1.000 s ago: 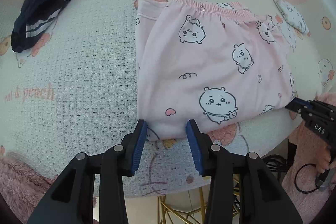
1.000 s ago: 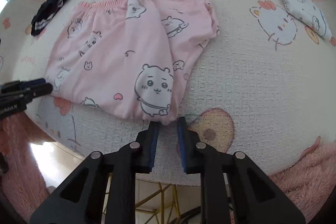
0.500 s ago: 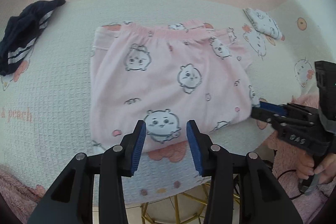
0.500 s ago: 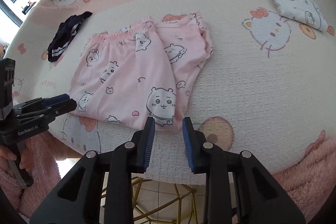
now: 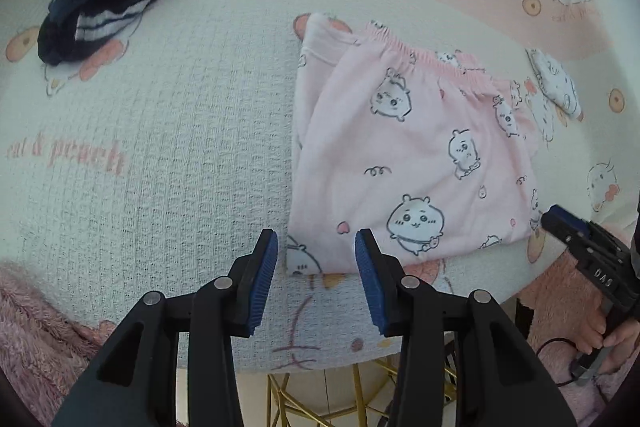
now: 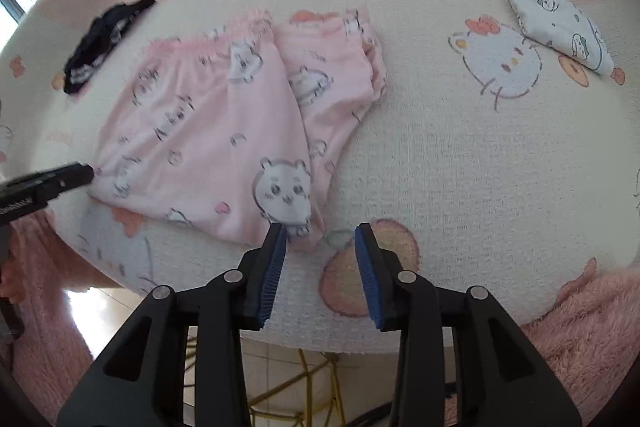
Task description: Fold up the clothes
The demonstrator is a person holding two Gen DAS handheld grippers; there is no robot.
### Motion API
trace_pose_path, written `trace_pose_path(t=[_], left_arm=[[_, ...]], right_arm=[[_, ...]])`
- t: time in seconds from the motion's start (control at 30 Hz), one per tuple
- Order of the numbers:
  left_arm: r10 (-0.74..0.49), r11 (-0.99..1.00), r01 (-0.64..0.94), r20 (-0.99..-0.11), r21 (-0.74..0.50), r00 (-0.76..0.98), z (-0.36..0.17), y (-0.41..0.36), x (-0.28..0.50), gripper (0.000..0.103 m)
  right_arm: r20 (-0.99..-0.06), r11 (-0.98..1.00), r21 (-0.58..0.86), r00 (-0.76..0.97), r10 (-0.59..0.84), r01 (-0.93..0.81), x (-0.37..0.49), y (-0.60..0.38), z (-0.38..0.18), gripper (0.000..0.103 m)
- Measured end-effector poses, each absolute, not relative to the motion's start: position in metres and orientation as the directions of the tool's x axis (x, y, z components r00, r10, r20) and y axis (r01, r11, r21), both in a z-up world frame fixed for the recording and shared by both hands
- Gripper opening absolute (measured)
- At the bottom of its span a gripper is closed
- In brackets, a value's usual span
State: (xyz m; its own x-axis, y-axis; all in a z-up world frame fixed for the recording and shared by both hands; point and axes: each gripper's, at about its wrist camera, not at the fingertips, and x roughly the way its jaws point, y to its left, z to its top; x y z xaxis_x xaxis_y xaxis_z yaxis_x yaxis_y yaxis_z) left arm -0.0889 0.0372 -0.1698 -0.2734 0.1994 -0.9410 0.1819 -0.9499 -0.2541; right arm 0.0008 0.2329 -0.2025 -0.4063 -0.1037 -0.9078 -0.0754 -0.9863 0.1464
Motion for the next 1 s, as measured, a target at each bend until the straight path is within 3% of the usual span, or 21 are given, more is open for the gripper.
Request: trace_pose_path(t=[0.17, 0.37, 0.5, 0.57, 0.7, 0.83, 1.0], left_arm=[[0.101, -0.977, 0.157, -0.965, -0.141, -0.241, -0.174, 0.046, -0.096, 0.043], [0.015, -0.946, 0.307, -0.962, -0.102, -0.272, -0.167, 0.015, -0.091, 0.043], [-0.055, -0.965, 0.261, -0.972, -0.007, -0.228, -0.175, 0.024, -0.098, 0.043], [-0.080, -0.966, 0.257, -0.968, 0.016, -0.237, -0.172, 0.032, -0.104, 0.043], [0.024, -0.970, 0.218, -0.940, -0.105, -0.342, -0.155, 0.041, -0.108, 0.043], [0.238, -0.949, 0.095, -0.882, -0.300, -0.407, -0.146, 0.063, -0.119, 0.043], [0.262, -0.954, 0.050, -0.900, -0.297, -0.350, -0.157, 0.083, -0.128, 0.041]], right_arm=[[-0.943, -0.994, 0.092, -0.325, -0.067, -0.064, -0.005, 0.228, -0.224, 0.041], [-0.938, -0.985, 0.082, -0.347, -0.023, -0.154, 0.003, 0.251, -0.217, 0.045], [-0.930, -0.974, 0.160, -0.355, -0.093, -0.163, 0.001, 0.251, -0.219, 0.046], [-0.941, -0.983, 0.110, -0.333, -0.056, -0.144, 0.000, 0.245, -0.223, 0.046], [-0.932, -0.958, 0.206, -0.337, -0.130, -0.200, 0.005, 0.259, -0.224, 0.046], [-0.874, -0.864, 0.441, -0.335, -0.352, -0.243, 0.005, 0.276, -0.236, 0.046], [-0.890, -0.896, 0.403, -0.306, -0.337, -0.188, -0.011, 0.258, -0.242, 0.046]])
